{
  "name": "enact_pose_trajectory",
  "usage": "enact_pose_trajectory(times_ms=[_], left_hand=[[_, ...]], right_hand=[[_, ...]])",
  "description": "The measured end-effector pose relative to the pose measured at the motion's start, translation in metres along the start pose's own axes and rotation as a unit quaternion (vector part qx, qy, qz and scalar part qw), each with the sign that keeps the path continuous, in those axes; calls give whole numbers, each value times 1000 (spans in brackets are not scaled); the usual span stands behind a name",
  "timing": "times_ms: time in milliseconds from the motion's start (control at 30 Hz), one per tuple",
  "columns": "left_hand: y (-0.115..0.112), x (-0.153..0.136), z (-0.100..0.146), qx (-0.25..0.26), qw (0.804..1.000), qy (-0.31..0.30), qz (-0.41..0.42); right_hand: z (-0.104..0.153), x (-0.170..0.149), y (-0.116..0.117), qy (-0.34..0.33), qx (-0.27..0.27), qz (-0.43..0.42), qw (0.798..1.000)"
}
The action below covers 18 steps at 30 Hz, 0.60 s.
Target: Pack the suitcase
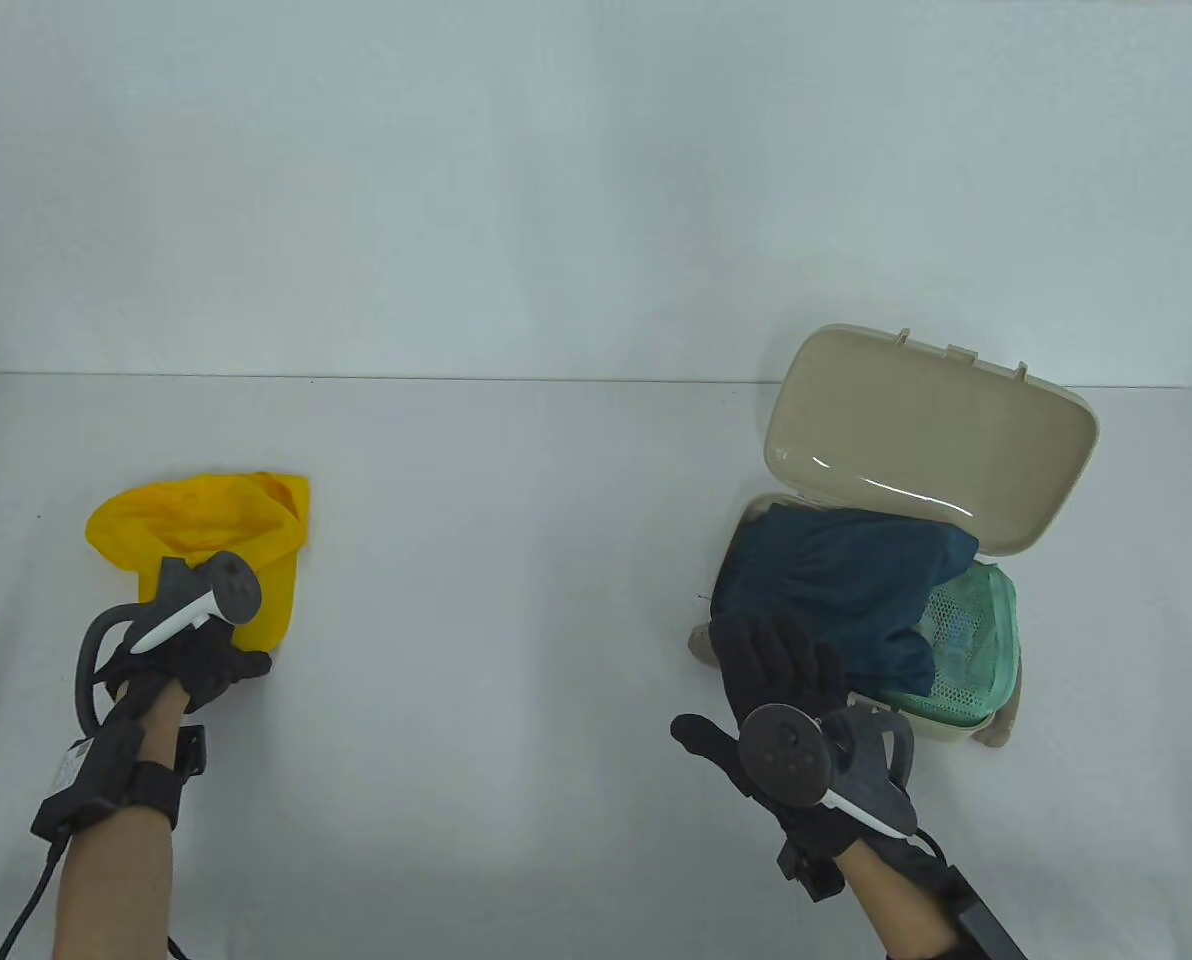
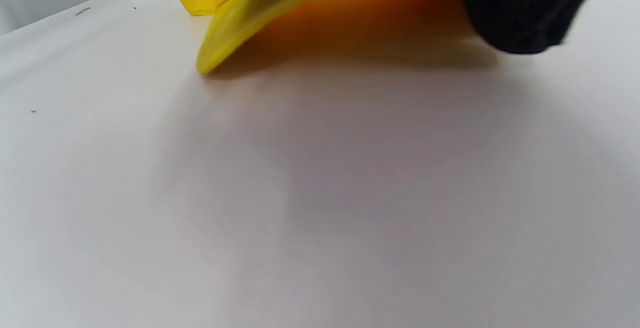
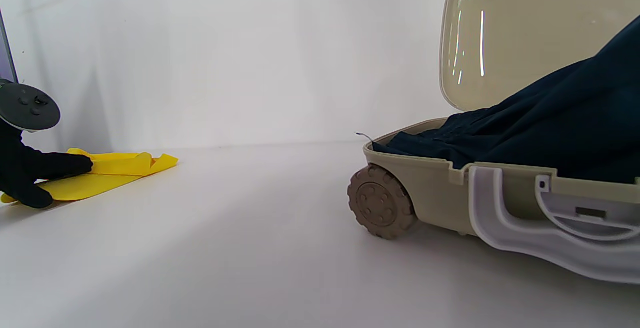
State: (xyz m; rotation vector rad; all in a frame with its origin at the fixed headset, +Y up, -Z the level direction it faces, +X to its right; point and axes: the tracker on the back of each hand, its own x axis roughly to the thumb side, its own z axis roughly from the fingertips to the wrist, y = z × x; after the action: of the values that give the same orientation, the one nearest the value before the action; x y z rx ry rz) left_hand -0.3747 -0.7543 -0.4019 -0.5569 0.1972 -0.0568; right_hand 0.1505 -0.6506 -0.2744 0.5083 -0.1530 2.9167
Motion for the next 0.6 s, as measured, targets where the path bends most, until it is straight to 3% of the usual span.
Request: enact_pose_trajectory(times_ms=[200, 467, 600], left_hand=[[0, 9, 6, 11, 999, -2, -53], [20, 13, 40, 191, 980, 12, -47], [41, 9, 60, 241, 968, 42, -60]], right_hand=[[1, 2, 0, -7, 4, -1, 1000], [2, 3, 0, -13, -2, -4, 1000], [3, 6, -3, -22, -10, -3, 1000]])
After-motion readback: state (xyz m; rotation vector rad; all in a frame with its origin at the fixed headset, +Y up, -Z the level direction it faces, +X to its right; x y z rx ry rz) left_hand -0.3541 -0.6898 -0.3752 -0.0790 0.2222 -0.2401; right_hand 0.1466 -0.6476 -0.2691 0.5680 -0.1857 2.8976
